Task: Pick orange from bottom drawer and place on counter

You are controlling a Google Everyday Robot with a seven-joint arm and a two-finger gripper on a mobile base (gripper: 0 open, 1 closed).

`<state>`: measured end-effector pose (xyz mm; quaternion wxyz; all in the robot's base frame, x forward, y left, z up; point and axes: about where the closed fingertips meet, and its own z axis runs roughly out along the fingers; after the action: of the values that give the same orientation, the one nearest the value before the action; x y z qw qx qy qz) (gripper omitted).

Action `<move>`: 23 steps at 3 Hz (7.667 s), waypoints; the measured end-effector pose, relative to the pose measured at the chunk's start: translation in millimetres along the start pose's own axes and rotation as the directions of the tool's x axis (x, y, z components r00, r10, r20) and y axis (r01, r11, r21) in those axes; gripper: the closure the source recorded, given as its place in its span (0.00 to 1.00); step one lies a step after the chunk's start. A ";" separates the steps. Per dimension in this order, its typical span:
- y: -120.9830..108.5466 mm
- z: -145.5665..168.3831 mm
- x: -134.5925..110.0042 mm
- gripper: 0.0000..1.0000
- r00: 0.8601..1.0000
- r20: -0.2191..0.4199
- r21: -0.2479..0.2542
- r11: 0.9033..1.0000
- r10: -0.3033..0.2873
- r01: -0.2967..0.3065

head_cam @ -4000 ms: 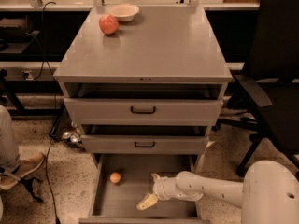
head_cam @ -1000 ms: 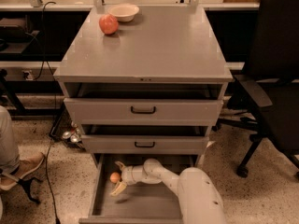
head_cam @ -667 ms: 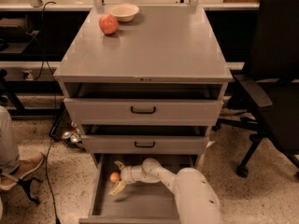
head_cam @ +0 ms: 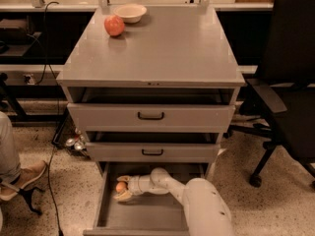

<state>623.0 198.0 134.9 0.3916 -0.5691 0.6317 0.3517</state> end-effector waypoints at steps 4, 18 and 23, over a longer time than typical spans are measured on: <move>17.7 -77.1 -7.9 1.00 0.997 0.067 0.060 0.997 -0.043 0.039; 71.1 -572.2 -395.8 1.00 0.790 0.117 0.369 0.765 -0.601 0.528; -110.1 -652.5 -517.2 1.00 0.838 0.086 0.465 0.765 -0.539 0.445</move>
Offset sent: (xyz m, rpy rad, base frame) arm -0.0057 -0.0225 -0.0165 0.0100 0.0073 -0.0275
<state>694.4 -164.9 889.0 0.6508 -0.5740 0.4744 0.1482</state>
